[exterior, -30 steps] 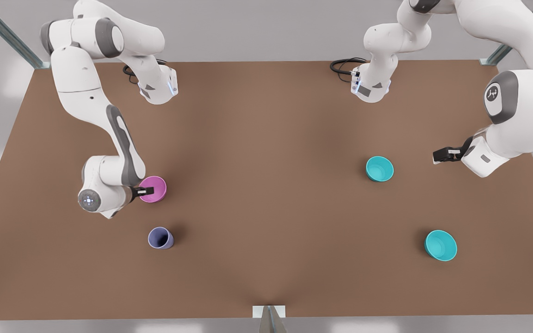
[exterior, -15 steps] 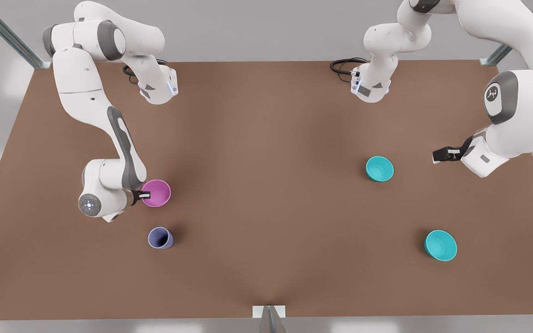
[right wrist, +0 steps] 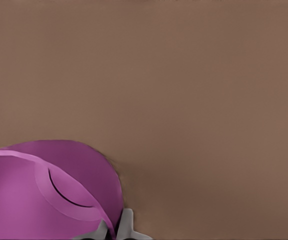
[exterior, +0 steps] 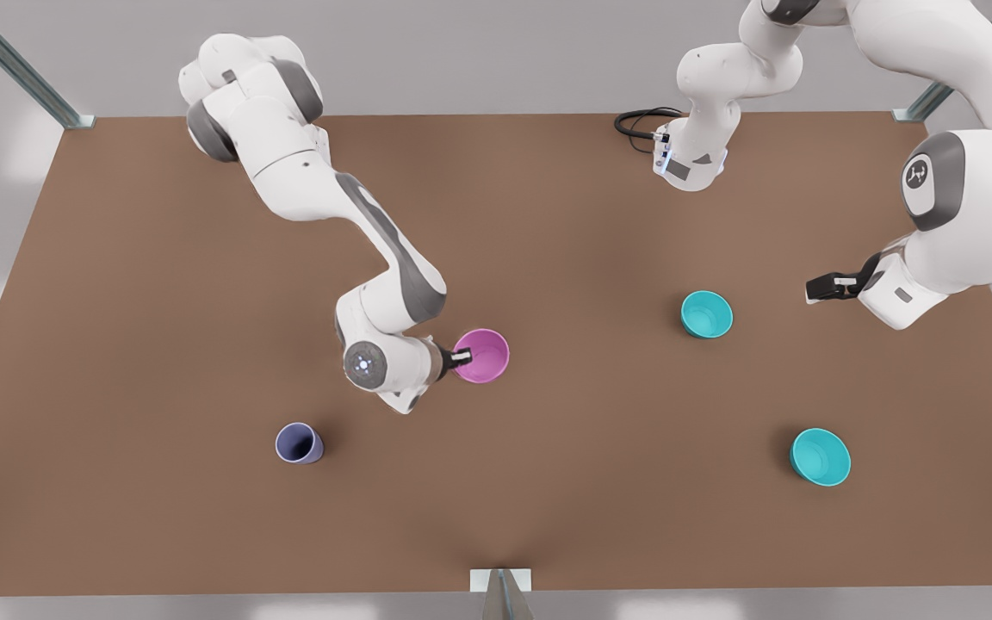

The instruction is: Stack the blue bowl on the pink bowl

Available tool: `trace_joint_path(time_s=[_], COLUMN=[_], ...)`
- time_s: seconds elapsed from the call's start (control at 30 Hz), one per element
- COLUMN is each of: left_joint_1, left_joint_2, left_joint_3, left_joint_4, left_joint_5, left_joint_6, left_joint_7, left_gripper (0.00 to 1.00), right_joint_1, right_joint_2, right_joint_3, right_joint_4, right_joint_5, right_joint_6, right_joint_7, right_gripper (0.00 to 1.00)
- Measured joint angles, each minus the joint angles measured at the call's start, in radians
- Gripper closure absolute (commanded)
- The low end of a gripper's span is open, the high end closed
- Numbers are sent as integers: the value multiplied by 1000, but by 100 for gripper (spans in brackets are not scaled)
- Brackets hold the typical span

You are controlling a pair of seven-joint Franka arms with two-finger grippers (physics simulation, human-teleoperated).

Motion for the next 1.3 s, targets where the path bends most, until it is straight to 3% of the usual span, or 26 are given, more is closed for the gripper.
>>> trace_joint_path(time_s=[0.37,0.4,0.43,0.6,0.67,0.73,0.8,0.9,0.97,1.07,1.3], left_joint_1=[0,0,-1,5,9,18,3,-6,2,2,-28], left_joint_2=[6,10,17,52,45,10,-7,-6,8,57,86], left_joint_3=[0,0,-1,1,4,15,33,61,79,126,136], left_joint_4=[-1,2,13,29,24,-52,-180,-491,-670,-756,-859], left_joint_5=[0,-1,-1,-1,-8,-26,-42,-68,-134,-279,-392], left_joint_6=[-3,-4,-6,-29,-48,-46,-24,152,331,537,802], left_joint_7=[0,0,-1,-3,-4,-4,-4,5,28,92,234], left_gripper=[0,0,0,0,0,0,0,0,0,0,0], right_joint_1=[73,73,73,73,30,-126,-348,-501,-523,-515,-516], right_joint_2=[164,166,167,113,-52,-233,-290,-350,-524,-715,-755], right_joint_3=[17,17,16,15,14,14,-14,-179,-180,-167,-149], right_joint_4=[39,38,37,19,-162,-351,-373,-299,-278,-299,-328], right_joint_5=[12,11,9,10,1,-5,-23,-148,-264,-365,-467], right_joint_6=[312,325,337,374,371,285,104,-146,-253,-362,-474], right_joint_7=[301,321,340,419,442,430,385,257,162,37,-182], right_gripper=[79,47,0,0,0,0,0,0,0,0,0])
